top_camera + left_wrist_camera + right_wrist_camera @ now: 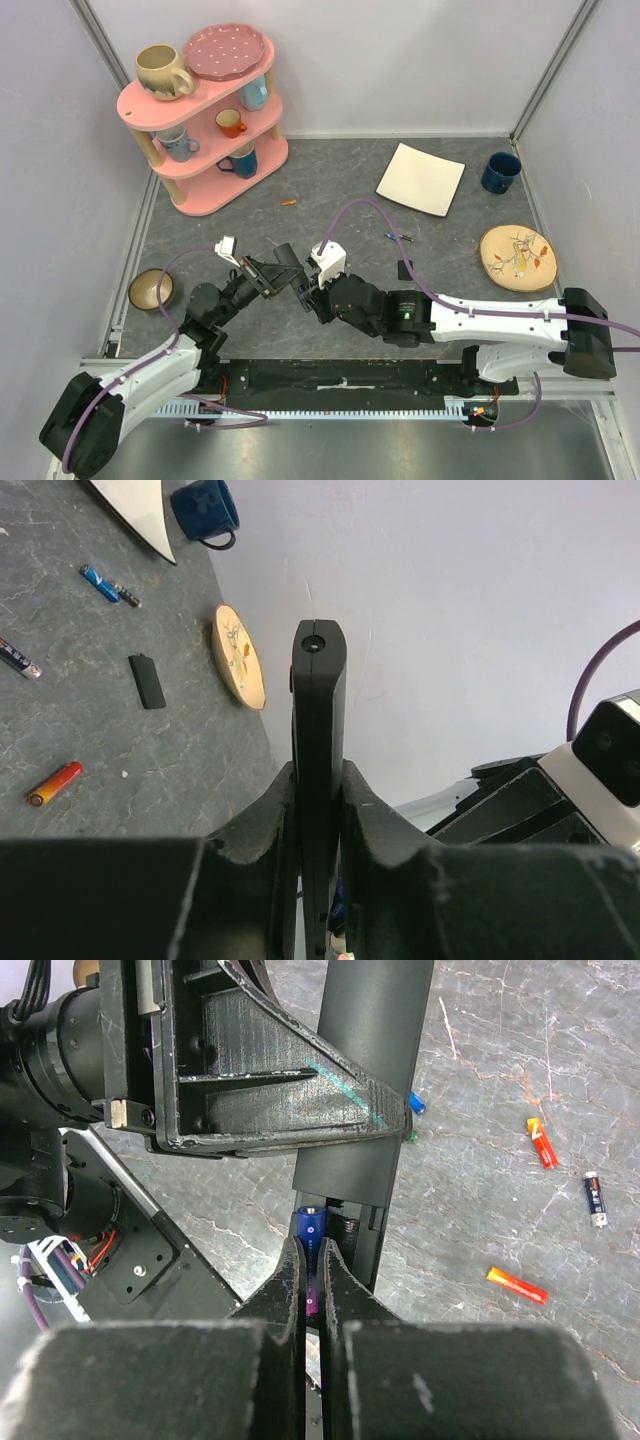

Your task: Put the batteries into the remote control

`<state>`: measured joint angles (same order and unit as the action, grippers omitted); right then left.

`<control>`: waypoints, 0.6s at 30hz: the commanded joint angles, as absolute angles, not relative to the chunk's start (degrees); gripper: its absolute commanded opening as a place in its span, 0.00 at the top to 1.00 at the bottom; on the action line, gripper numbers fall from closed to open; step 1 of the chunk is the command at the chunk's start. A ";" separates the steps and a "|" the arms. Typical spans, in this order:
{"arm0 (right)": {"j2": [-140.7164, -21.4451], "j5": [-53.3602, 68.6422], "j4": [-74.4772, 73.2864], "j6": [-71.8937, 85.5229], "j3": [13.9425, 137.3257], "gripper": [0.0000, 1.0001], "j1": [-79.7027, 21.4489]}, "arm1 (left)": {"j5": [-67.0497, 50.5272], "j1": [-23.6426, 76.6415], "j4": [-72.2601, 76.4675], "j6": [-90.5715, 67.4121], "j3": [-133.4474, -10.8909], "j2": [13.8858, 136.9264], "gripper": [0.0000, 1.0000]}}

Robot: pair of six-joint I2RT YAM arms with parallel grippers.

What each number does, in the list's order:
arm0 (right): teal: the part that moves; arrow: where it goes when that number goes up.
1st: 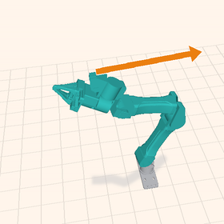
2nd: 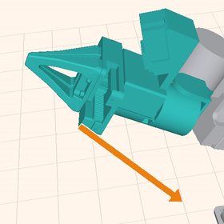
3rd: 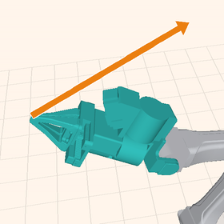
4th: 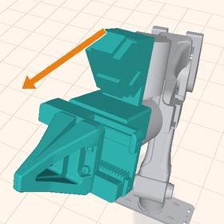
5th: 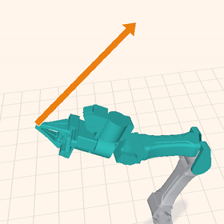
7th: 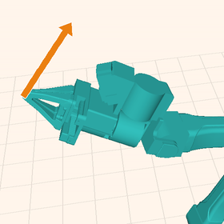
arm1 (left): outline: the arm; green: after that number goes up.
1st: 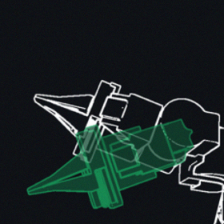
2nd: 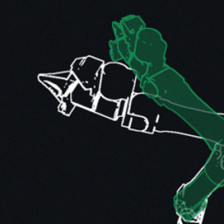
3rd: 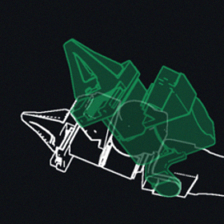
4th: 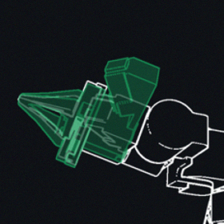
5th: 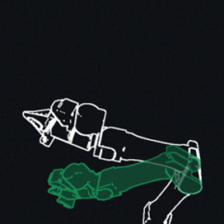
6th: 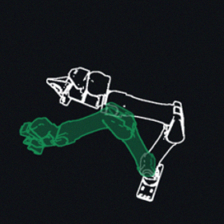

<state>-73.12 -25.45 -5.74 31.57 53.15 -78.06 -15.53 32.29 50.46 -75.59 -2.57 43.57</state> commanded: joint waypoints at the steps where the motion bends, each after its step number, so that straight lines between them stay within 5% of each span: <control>1: -73.39 -23.64 -8.70 34.10 55.11 1.00 -78.66 | -14.94 32.52 52.65 -75.15 3.78 41.93 0.98; 18: -76.02 -22.50 -10.63 37.88 55.28 1.00 -78.66 | -10.11 32.52 44.65 -73.83 4.04 32.35 0.98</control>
<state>-74.26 -24.25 -6.96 36.18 53.93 -78.06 -13.87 32.60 41.95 -74.28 -1.96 34.94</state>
